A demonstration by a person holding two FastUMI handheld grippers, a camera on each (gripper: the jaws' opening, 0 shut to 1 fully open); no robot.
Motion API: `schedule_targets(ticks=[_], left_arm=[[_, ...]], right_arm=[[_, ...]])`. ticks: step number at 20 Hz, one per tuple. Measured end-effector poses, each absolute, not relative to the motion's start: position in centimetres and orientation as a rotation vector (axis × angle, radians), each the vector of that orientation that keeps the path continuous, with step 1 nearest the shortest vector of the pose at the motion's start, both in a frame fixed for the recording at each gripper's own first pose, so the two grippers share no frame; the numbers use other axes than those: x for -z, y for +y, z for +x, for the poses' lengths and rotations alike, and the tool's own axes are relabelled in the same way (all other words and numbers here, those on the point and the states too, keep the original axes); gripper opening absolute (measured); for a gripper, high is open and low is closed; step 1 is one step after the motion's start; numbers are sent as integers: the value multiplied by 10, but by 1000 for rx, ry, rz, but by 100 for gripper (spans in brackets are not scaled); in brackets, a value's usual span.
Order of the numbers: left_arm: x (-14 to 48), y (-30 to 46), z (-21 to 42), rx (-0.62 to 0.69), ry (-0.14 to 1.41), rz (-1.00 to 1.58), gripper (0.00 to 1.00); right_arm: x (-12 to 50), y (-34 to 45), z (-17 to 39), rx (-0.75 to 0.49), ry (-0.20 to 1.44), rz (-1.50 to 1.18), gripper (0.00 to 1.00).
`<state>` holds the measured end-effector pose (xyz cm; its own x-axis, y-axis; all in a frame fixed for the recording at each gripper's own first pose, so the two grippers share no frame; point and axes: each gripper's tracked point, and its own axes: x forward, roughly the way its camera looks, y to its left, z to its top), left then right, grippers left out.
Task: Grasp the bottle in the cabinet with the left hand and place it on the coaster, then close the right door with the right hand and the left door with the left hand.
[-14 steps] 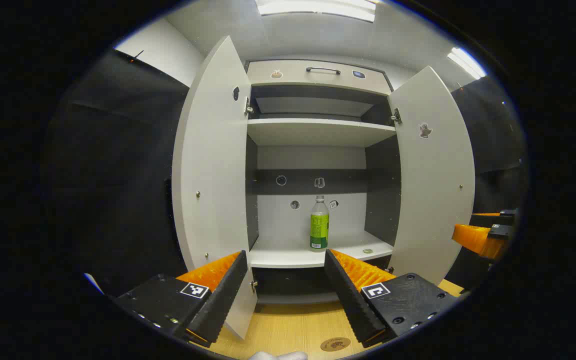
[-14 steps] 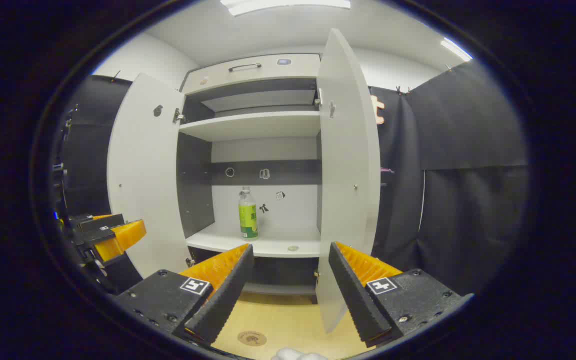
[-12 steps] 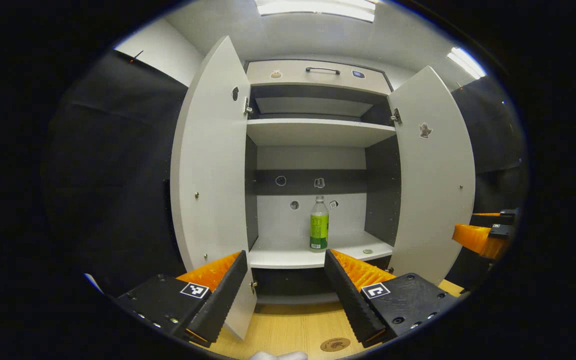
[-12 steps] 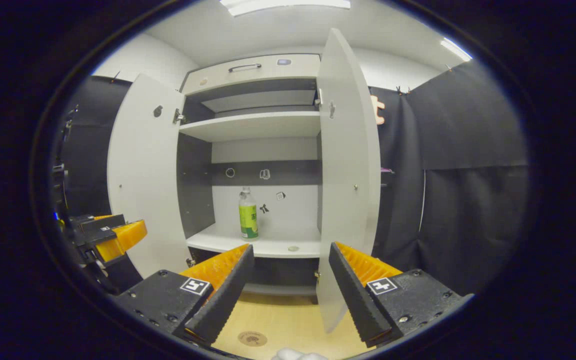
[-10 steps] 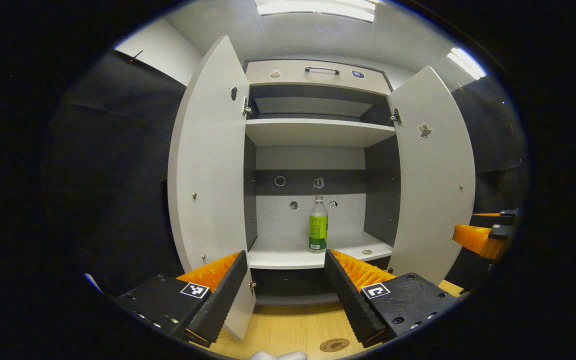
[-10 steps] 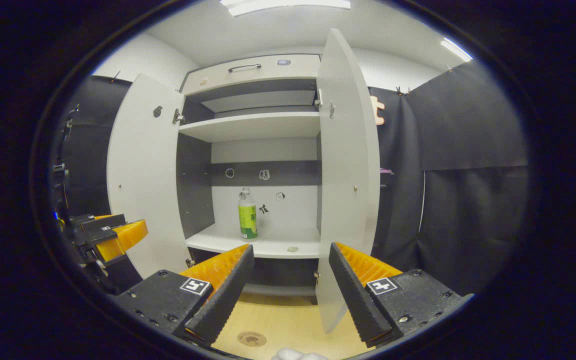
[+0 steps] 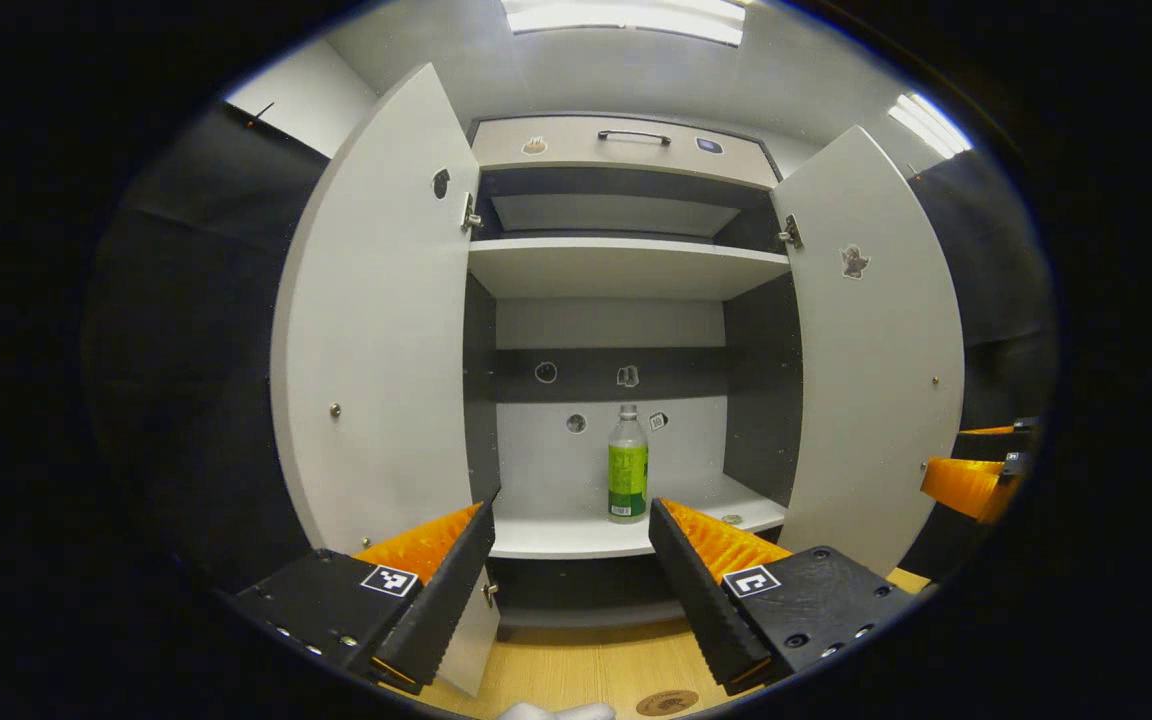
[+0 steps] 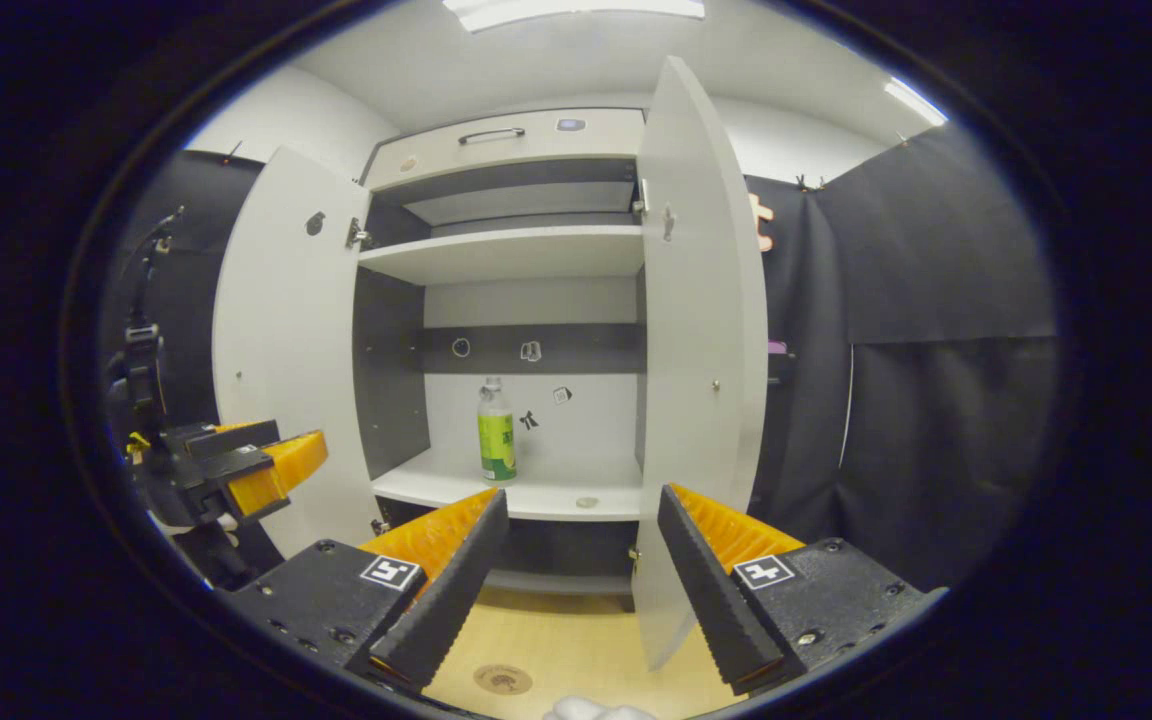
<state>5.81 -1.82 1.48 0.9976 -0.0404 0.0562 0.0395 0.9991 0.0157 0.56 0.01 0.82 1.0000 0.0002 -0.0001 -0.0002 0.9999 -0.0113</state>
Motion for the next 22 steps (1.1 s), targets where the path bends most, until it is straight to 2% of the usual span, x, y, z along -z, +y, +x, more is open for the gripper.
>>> schedule_targets(ticks=[4,5,6,7,14,17,22], left_arm=[[-30,-41,117,77,-114,6,95],[-31,-48,135,88,-121,1,99],[-31,-56,154,94,-121,0,95],[-29,-61,173,97,-123,-2,94],[24,-86,301,85,-24,-46,95],[39,-88,341,71,-14,-44,95],[57,-96,372,42,-4,-2,95]], right_arm=[[-14,2,2,13,9,-31,99],[-15,2,0,17,12,-33,99],[-16,3,-1,20,17,-33,99],[-18,4,-3,24,22,-30,99],[-15,3,-11,68,72,-46,99],[-4,-3,-9,88,107,-64,99],[12,-11,-4,112,155,-56,100]])
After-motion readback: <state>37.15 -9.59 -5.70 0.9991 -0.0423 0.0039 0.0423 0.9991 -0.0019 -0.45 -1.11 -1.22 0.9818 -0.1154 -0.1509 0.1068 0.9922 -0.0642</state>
